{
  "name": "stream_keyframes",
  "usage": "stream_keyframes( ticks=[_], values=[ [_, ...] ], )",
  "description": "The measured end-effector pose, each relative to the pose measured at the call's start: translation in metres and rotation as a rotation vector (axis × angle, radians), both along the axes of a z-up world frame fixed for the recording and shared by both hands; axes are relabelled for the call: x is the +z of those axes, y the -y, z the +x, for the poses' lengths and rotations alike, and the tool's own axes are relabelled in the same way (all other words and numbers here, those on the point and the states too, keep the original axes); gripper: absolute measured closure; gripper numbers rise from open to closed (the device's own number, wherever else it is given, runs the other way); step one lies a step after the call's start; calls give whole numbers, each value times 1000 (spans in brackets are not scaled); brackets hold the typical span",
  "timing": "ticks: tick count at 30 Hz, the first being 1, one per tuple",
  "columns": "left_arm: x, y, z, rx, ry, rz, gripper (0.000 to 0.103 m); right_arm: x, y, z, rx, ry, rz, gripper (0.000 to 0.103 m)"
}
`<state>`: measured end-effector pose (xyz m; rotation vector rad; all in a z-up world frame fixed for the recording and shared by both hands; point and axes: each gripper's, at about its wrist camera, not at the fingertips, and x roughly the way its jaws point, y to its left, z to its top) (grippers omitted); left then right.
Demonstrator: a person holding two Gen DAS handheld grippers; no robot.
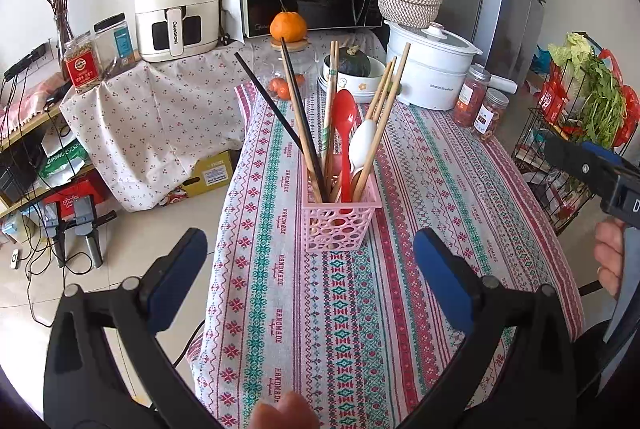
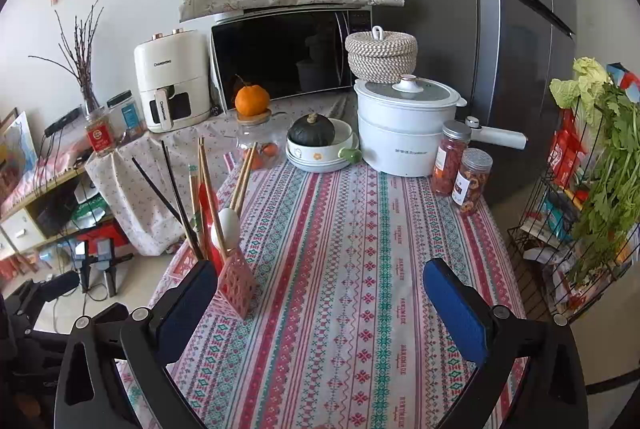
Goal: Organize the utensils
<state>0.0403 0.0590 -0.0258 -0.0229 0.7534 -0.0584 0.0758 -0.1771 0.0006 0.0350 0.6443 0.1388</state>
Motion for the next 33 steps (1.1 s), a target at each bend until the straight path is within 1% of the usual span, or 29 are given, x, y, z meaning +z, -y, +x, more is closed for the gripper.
stream_keyframes(
  ticks=[3,8,10,14,20,26,33],
  values=[
    [14,9,-9,-1,17,-7,1,9,10,-19,-31,35,-23,0],
    [37,28,-28,27,96,29,1,28,26,-52,-41,112,-22,0],
    [41,33,-31,28,111,25,1,34,32,-62,-44,136,-8,0],
    [41,43,-31,37,107,24,1,41,46,-71,-57,163,6,0],
    [42,56,-34,48,122,26,1,37,57,-67,-84,148,-3,0],
    [45,57,-33,84,139,23,1,34,60,-64,-107,139,1,0],
    [45,57,-36,89,139,31,1,31,58,-61,-104,127,-1,0]
  ],
)
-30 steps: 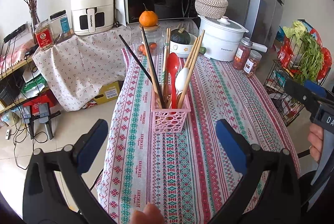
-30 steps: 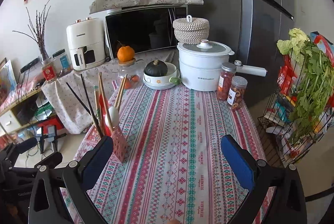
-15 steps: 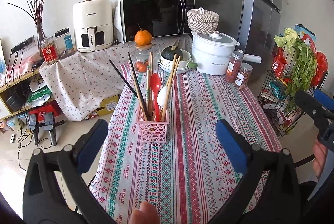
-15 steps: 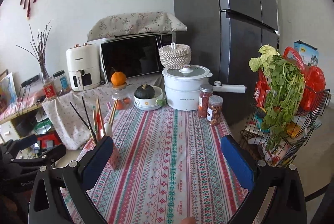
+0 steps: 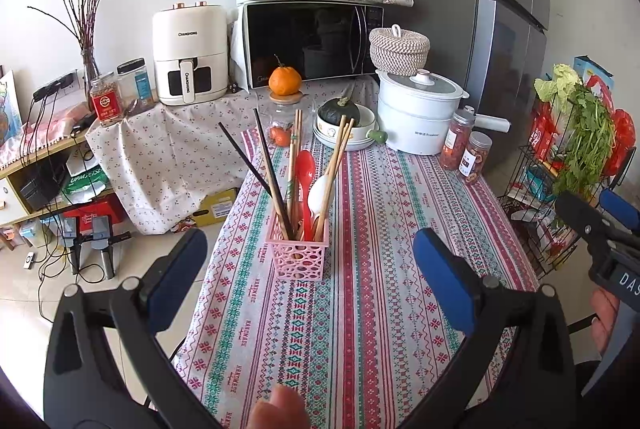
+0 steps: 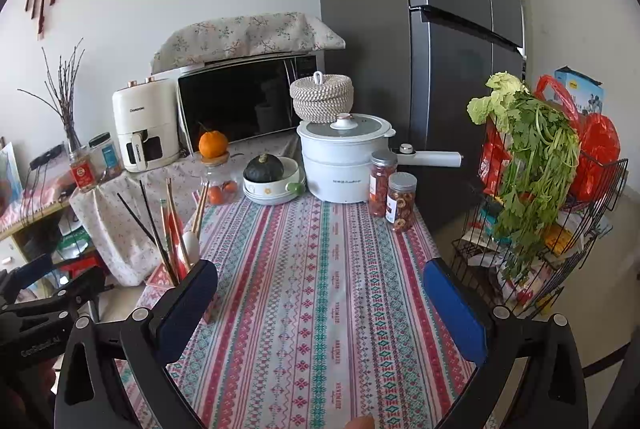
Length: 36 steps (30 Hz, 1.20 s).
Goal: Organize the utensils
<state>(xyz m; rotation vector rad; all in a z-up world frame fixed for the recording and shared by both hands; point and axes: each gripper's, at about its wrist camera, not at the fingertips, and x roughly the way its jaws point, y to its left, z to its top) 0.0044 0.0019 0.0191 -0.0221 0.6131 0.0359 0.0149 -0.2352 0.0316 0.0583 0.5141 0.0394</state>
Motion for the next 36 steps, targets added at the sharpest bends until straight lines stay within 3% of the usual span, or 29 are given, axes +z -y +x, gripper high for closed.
stream_keyframes(
  ticks=[27,36],
  values=[
    [1,4,-4,-29,23,-22,1,-3,1,1,-3,-6,10,0],
    [-1,6,-3,-15,-11,-8,1,-4,1,0,-5,-7,11,0]
  ],
)
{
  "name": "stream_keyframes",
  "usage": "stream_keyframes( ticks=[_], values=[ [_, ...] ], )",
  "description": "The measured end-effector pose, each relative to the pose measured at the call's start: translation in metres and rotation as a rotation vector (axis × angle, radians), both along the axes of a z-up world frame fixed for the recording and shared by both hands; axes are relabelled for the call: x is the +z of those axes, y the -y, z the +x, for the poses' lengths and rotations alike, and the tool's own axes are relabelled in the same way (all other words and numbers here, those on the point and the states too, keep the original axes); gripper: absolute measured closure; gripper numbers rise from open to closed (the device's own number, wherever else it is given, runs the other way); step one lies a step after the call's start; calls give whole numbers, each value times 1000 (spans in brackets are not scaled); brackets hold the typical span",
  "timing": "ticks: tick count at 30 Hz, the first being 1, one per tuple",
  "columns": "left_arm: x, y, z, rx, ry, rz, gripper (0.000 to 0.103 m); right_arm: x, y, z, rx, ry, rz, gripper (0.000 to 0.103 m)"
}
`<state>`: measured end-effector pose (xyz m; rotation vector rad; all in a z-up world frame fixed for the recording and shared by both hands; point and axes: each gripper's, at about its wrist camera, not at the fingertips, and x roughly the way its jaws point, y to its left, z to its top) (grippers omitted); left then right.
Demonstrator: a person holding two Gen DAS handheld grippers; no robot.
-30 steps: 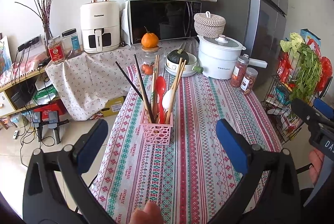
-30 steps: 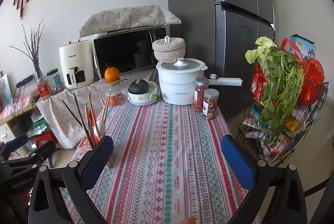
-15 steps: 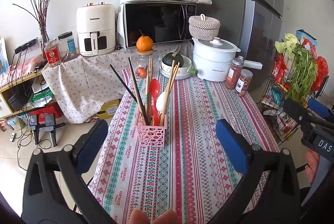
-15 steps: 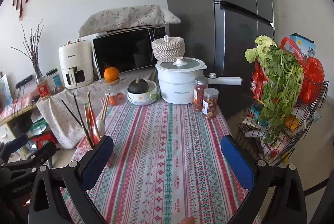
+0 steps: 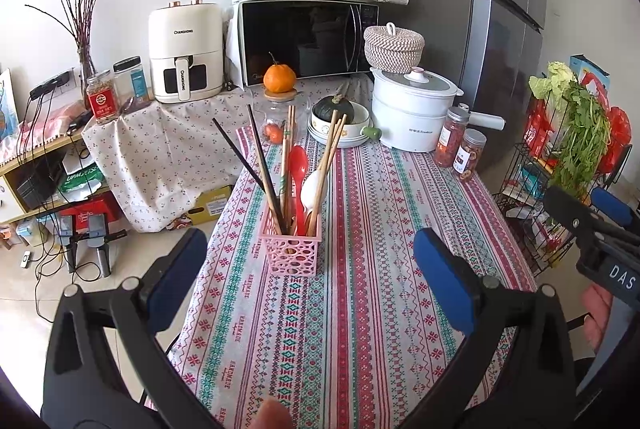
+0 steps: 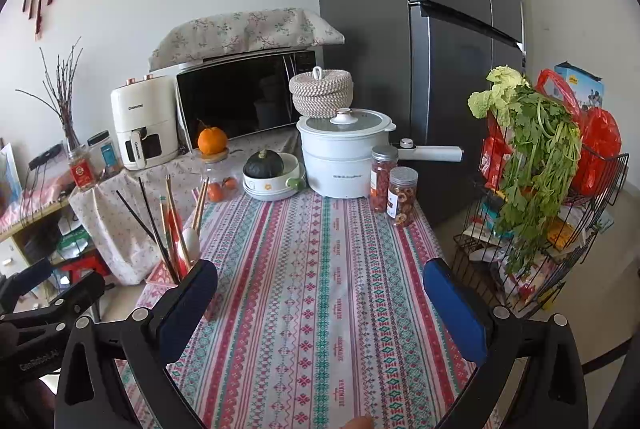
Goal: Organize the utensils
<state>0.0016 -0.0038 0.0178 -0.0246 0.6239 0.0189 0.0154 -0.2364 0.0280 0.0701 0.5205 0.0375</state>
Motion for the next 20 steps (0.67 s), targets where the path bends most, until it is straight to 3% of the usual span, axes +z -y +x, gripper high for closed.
stream_keyframes(
  ticks=[20],
  values=[
    [-5,4,1,-22,-49,0,1,-1,1,0,1,-2,-2,0]
  ],
)
